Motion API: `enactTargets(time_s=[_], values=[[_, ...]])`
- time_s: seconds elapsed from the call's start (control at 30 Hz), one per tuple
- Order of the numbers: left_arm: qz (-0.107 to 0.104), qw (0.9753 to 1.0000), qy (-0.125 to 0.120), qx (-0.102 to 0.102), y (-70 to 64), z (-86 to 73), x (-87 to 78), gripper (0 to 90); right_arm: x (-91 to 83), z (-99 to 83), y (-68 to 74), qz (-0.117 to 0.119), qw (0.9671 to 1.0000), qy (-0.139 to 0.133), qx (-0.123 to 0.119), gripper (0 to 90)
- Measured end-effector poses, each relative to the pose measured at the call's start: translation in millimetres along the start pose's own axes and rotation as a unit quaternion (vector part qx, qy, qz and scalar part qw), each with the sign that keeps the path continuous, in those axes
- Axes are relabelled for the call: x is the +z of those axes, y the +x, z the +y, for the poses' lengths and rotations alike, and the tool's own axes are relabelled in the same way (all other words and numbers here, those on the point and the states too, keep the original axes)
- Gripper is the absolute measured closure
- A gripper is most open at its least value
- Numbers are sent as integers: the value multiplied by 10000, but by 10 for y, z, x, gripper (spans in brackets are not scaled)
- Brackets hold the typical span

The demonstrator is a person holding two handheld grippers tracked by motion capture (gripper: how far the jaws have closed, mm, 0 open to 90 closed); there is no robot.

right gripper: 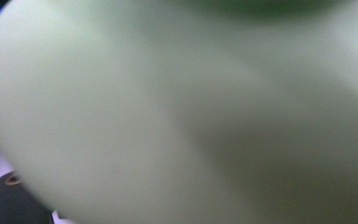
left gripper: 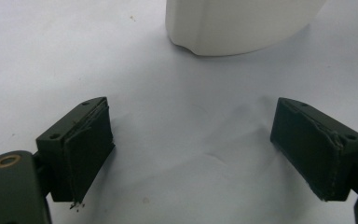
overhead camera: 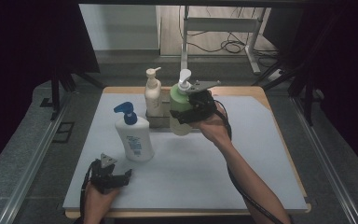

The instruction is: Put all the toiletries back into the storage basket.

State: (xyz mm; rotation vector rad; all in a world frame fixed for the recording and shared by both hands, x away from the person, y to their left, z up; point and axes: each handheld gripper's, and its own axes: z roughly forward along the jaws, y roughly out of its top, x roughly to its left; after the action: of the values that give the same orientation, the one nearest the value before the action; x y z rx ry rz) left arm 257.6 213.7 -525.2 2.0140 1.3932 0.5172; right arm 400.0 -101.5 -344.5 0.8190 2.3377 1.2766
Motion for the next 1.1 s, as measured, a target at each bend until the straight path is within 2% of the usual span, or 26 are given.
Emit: enactTargets(time_s=[1.1], values=[[-2, 10000, -4, -1, 0, 1, 1, 123, 282, 285, -292, -628, 9979, -66, 131, 119]])
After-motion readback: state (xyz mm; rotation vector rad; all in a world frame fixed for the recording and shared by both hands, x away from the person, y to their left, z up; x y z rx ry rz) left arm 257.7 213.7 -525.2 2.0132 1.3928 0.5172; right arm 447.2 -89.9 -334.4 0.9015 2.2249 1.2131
